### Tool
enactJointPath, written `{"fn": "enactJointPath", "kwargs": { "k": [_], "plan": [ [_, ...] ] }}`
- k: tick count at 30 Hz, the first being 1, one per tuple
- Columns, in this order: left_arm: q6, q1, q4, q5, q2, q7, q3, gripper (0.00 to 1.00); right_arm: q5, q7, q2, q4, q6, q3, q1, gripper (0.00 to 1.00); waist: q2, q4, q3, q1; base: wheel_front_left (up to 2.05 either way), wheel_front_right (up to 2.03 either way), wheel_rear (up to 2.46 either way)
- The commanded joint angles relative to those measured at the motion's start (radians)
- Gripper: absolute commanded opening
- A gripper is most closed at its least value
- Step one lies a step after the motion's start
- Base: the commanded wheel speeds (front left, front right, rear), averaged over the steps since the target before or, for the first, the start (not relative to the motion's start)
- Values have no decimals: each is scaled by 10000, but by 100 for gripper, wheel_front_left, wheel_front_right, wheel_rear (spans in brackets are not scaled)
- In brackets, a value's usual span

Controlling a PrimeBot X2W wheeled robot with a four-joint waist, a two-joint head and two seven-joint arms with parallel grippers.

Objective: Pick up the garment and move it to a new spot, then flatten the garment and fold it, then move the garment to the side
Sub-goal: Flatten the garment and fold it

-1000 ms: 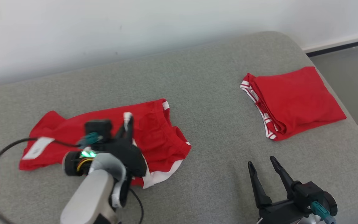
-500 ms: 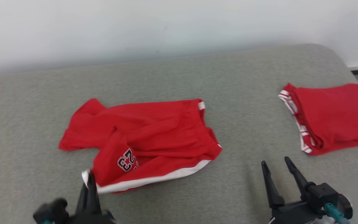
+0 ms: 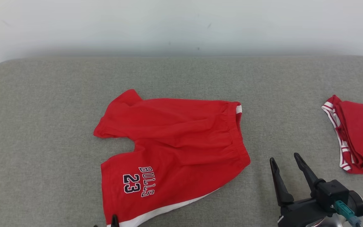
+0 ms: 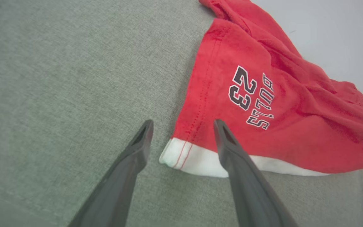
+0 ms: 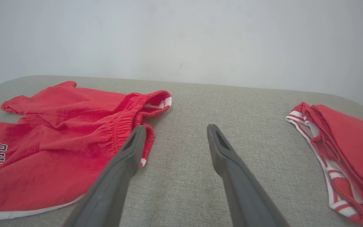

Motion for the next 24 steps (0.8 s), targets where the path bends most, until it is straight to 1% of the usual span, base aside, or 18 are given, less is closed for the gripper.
{"fn": "enactJointPath", "kwargs": {
  "k": [1,5,7,10,12,13,15,17,20,21,23,24],
  "plan": [
    [21,75,-30,-30,10,-51,57,100,-14,34,-39,-41,-19,11,128,100,0,64,13,0,0,0,0],
    [273,221,-115,233,347,-203,247,100,17,125,-98,-130,-19,44,137,100,0,124,-8,0,0,0,0],
    [286,159,-146,534,594,-145,119,100,46,198,-156,-151,-19,72,145,100,0,133,-12,0,0,0,0],
    [-159,-74,-182,961,1145,205,-398,100,94,298,-242,-155,-19,144,151,100,0,126,-18,0,0,0,0],
    [-356,-287,-128,1327,1562,597,-743,100,148,358,-312,-167,-19,192,140,100,0,95,-22,0,0,0,0],
    [-416,-359,-87,1503,1769,817,-943,100,169,388,-352,-156,-19,213,117,100,0,65,-23,0,0,0,0],
    [-358,-459,3,1928,2144,1222,-1235,100,211,530,-448,-94,-19,329,64,100,0,7,-26,0,0,0,0],
    [-390,-585,107,2173,2387,1591,-1452,100,240,742,-589,-22,-19,583,-18,100,0,-50,-15,0,0,0,0],
    [-578,-708,269,2389,2680,2008,-1731,100,267,1106,-896,220,-19,1086,-289,100,0,-152,39,0,0,0,0],
    [-622,-768,277,2411,2738,2106,-1825,98,299,1204,-992,275,-19,1258,-379,100,0,-178,56,0,0,0,0],
    [-705,-869,246,2419,2793,2206,-1904,76,394,1361,-1184,434,-19,1502,-579,100,0,-193,104,0,0,0,0],
    [-752,-882,221,2444,2815,2219,-1935,66,450,1409,-1269,515,-19,1613,-681,100,0,-184,131,0,0,0,0]
  ]
}}
